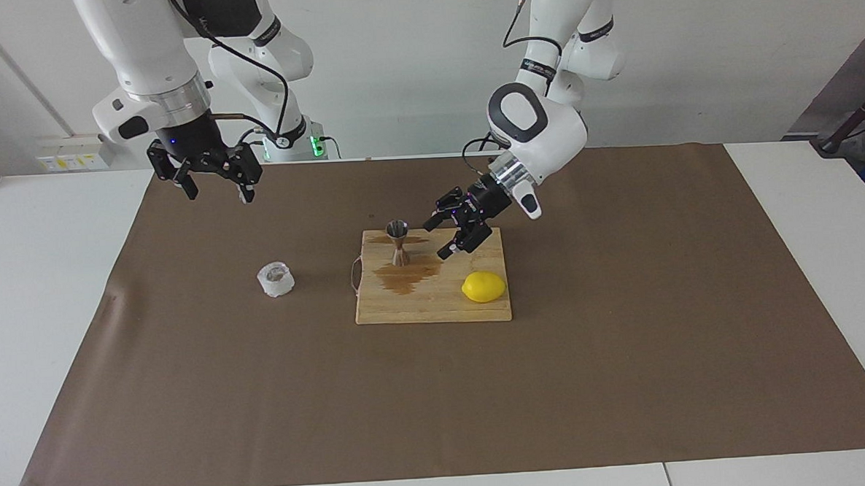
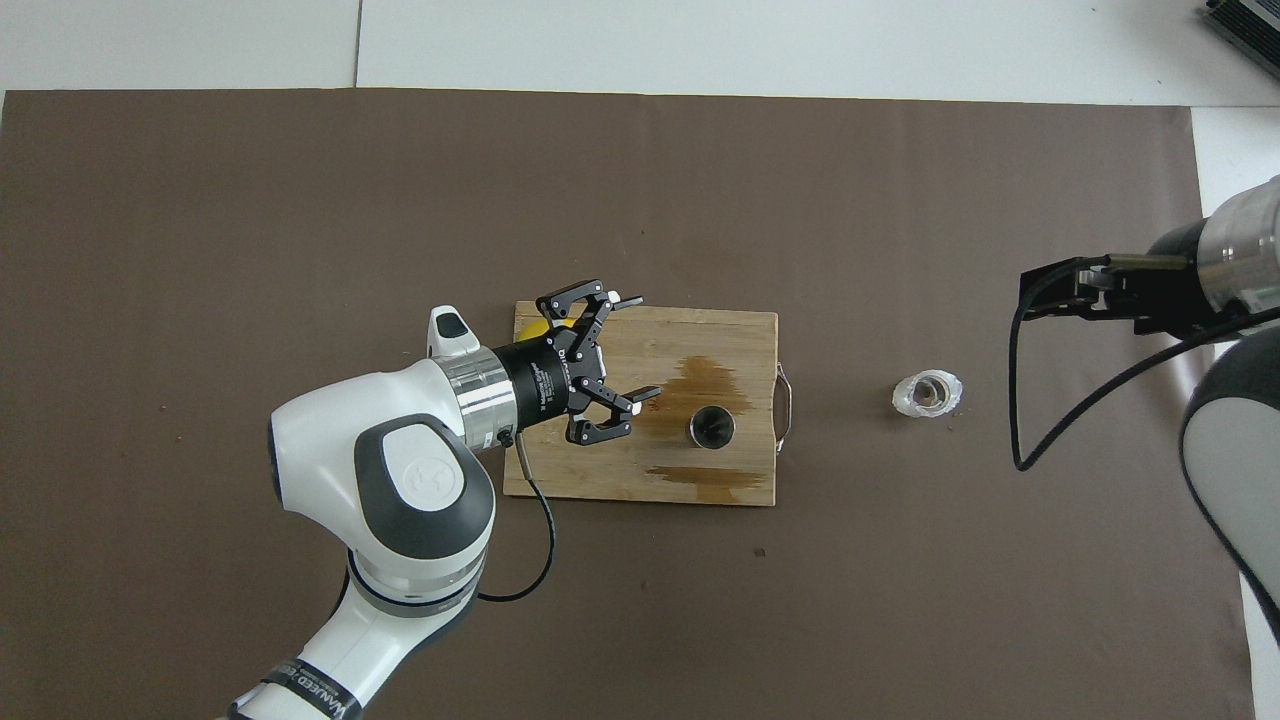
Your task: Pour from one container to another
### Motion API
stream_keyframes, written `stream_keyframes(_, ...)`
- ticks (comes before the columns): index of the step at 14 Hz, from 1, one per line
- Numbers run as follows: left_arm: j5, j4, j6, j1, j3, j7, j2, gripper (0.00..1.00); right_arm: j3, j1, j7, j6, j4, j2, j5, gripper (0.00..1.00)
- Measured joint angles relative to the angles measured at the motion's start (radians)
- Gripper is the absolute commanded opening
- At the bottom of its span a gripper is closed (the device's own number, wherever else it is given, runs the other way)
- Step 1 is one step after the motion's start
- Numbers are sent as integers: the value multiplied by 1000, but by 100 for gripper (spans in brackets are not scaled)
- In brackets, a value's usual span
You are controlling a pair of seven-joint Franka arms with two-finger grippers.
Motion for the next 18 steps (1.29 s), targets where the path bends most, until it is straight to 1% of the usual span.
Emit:
stream_keyframes(2,144,5,-100,52,3,0,-2,100,0,-1,-7,0,0,0,0,100)
stream_keyframes(5,405,25,-292,139,5,1,-14,100,2,1,-129,-1,-11,0,0,100)
stream_keyframes(6,501,41,-348,163,6,2,-17,100,3,1,-182,2,-23,-2,0,100)
stream_keyframes(7,625,68,-408,183,7,2,-22,100,4,1,-256,22,-44,-6,0,100)
stream_keyframes(9,861,138,-507,199,6,3,-28,100,4,1,-418,112,-124,-26,1,100)
stream_keyframes(11,1061,199,-562,200,0,1,-30,100,4,1,-588,192,-220,-54,1,100)
stream_keyframes(13,1234,223,-595,199,-15,2,-40,100,4,1,-760,222,-273,-69,1,100)
stream_keyframes(15,1357,230,-632,199,-25,13,-68,100,4,1,-923,249,-317,-73,2,100)
stream_keyframes(18,1520,230,-673,200,-20,113,-120,100,4,1,-1096,302,-404,-72,4,100)
